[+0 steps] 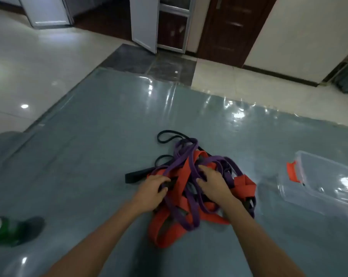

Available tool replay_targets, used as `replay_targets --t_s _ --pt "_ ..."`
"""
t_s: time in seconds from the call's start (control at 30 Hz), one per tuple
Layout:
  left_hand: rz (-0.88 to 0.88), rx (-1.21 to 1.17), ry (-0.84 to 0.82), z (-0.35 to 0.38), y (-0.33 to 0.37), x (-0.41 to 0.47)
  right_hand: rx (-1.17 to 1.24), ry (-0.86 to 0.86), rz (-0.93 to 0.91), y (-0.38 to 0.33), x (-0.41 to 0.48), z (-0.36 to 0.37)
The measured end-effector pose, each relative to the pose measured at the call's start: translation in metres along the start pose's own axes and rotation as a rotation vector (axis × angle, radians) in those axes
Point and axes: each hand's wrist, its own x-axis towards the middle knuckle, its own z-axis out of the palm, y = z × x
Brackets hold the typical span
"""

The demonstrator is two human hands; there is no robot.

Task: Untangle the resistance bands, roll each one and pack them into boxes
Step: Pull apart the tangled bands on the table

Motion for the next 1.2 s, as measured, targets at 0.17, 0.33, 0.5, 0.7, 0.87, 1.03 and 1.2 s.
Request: replay_targets --t_s 0.17,0.33,0.5,0.7,0.87,1.03,1.2 --pt "-0.049 -0.012 -0.081 -0.014 -0.015 0.035 0.134 0.004 0.146 -0.012 0.018 0.016" --pt "-0.089 -0.179 -0.117 -0.013 -0.014 0.073 0.170 0.052 0.166 -0.010 0.013 0.044" --pt "-0.194 -0.252 -0.158 0.001 -0.007 0.107 0.135 0.080 0.107 -0.011 -0.006 0.064" --pt "-0.285 -0.233 -0.218 0.013 0.012 0.140 0.131 -0.026 0.064 -0.010 -0.038 0.085" --pt "-0.233 -0.206 -0.207 0.035 0.015 0.146 0.178 -0.189 0.063 -0.009 -0.058 0.098" --pt "-0.170 -0.239 -0.099 0.040 0.006 0.123 0.292 -0.024 0.135 0.010 -0.045 0.064" --pt "-0.067 -0.266 -0.038 0.031 -0.003 0.083 0.314 0.233 0.126 -0.008 0.011 0.011"
